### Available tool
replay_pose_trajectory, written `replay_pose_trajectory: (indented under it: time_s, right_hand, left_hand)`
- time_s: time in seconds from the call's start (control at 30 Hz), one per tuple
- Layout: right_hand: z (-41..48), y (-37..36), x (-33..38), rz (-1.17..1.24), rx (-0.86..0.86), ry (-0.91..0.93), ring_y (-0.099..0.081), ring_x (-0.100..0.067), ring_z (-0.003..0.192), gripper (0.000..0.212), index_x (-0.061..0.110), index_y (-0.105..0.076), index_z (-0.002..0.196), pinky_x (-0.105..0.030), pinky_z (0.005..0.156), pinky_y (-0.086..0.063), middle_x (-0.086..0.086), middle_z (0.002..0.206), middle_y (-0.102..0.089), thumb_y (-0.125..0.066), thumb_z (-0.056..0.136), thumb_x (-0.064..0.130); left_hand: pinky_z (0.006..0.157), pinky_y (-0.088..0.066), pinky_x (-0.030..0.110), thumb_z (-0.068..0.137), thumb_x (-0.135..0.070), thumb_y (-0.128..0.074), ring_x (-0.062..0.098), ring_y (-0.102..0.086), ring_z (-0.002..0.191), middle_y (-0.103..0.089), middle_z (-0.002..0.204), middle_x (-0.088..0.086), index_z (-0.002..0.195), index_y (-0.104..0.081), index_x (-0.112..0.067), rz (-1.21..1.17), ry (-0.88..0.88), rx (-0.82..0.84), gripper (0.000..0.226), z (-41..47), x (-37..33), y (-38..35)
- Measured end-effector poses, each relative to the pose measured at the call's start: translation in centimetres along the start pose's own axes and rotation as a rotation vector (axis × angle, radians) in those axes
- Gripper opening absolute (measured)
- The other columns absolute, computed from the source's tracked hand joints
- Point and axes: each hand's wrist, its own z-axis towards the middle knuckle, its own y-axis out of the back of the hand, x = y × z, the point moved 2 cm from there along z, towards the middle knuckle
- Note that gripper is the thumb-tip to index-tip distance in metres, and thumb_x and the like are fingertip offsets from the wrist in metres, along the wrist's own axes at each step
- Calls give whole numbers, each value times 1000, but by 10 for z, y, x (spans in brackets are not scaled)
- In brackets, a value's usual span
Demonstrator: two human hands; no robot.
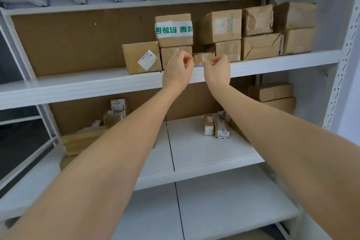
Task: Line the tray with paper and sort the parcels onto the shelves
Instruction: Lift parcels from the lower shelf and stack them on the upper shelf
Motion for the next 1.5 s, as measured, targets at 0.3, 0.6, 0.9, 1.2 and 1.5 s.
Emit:
replay_pose_trajectory:
  time_s: [0.3, 0.6, 0.9, 1.2, 1.5]
  right_hand:
    - [-49, -31, -77, -176, 131, -104, -56, -19, 99, 16, 24, -44, 101, -27, 78, -51, -5, 116, -55, -57, 94, 18]
    - [-64, -113, -127, -263, 241, -227, -52, -25, 109, 17, 25, -43, 102, -36, 86, -52, -7, 121, -52, -56, 93, 20]
    - [-73, -227, -161, -355, 328, -406, -40, -33, 126, 47, 14, -42, 137, -43, 105, -41, -13, 140, -38, -57, 93, 24]
    - [-88, -305, -177, -289, 549, -701, -35, -37, 136, 91, 17, -18, 154, -48, 106, -40, -11, 156, -24, -60, 86, 60]
    - [-95, -347, -191, -275, 716, -791, -39, -41, 134, 73, 10, -29, 151, -53, 103, -41, -18, 151, -37, -41, 97, 58]
  left_hand:
    - [69, -46, 31, 99, -26, -40, 17, -58, 86, -63, 97, -2, 98, -64, -15, 65, 155, 222, 27, -80, 71, -27]
    - [94, -46, 36, 97, -34, -48, 29, -54, 113, -48, 130, 12, 128, -52, -13, 193, 526, 576, 37, -95, 192, -44]
    - [104, -42, 44, 93, -36, -55, 33, -43, 129, -39, 144, 16, 142, -36, -7, 152, 712, 662, 60, -75, 318, -50]
    - [95, -49, 37, 93, -35, -54, 31, -51, 121, -47, 137, 15, 137, -41, -8, 202, 831, 651, 53, -56, 391, -58]
    - [99, -44, 43, 88, -46, -50, 33, -50, 117, -54, 126, 14, 122, -55, -11, 368, 931, 724, 50, -53, 432, -70]
